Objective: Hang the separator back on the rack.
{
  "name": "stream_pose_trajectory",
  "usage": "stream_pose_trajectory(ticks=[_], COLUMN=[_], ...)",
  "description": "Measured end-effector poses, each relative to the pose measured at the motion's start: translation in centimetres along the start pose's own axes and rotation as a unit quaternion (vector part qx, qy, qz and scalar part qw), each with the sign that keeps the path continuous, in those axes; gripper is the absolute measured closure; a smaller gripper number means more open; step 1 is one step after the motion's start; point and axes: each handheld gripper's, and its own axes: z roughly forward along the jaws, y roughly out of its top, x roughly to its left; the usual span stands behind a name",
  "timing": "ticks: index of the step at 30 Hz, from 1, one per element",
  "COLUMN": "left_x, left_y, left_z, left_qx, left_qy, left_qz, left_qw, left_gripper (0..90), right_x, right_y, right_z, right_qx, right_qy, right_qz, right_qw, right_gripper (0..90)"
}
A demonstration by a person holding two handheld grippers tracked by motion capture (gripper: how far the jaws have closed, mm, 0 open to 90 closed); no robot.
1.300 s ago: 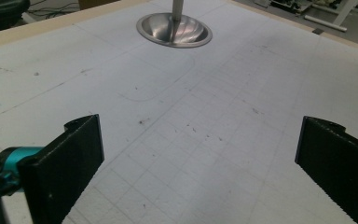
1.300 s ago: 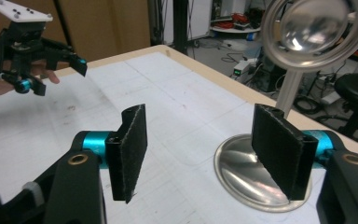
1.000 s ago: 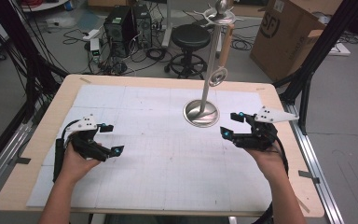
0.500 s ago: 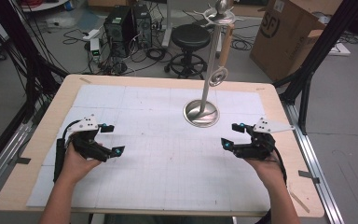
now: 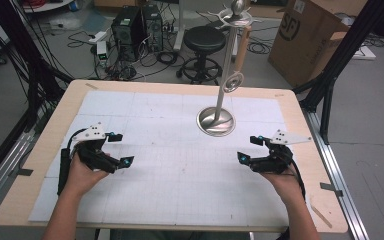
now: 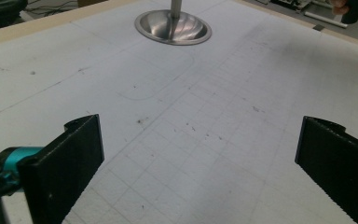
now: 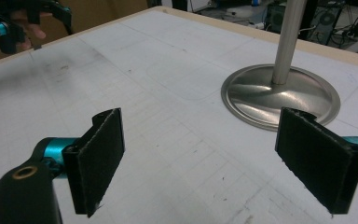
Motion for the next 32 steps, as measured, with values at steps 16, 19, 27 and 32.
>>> stream_pose_trajectory(ticks=[16, 19, 27, 32], left_x=[-0.31, -0.28, -0.30, -0.24], left_y=[0.03, 0.00, 0.00, 0.00], left_z=[0.36, 0.42, 0.59, 0.58], left_qx=[0.001, 0.003, 0.006, 0.007], left_qy=[-0.009, -0.009, -0.012, -0.009], left_qz=[0.005, 0.005, 0.005, 0.004], left_qw=[0.9999, 0.9999, 0.9999, 0.9999], left_gripper=[1.6, 1.6, 1.7, 1.6], right_x=[0.14, 0.19, 0.07, -0.01], right_y=[-0.32, -0.38, -0.44, -0.47], right_z=[0.46, 0.56, 0.59, 0.49], right_qx=[0.019, 0.020, 0.019, 0.021], right_qy=[-0.004, -0.001, -0.001, -0.002], right_qz=[-0.005, -0.004, -0.005, -0.003], right_qw=[0.9998, 0.9998, 0.9998, 0.9998], right_gripper=[14.7, 14.7, 14.7, 14.7])
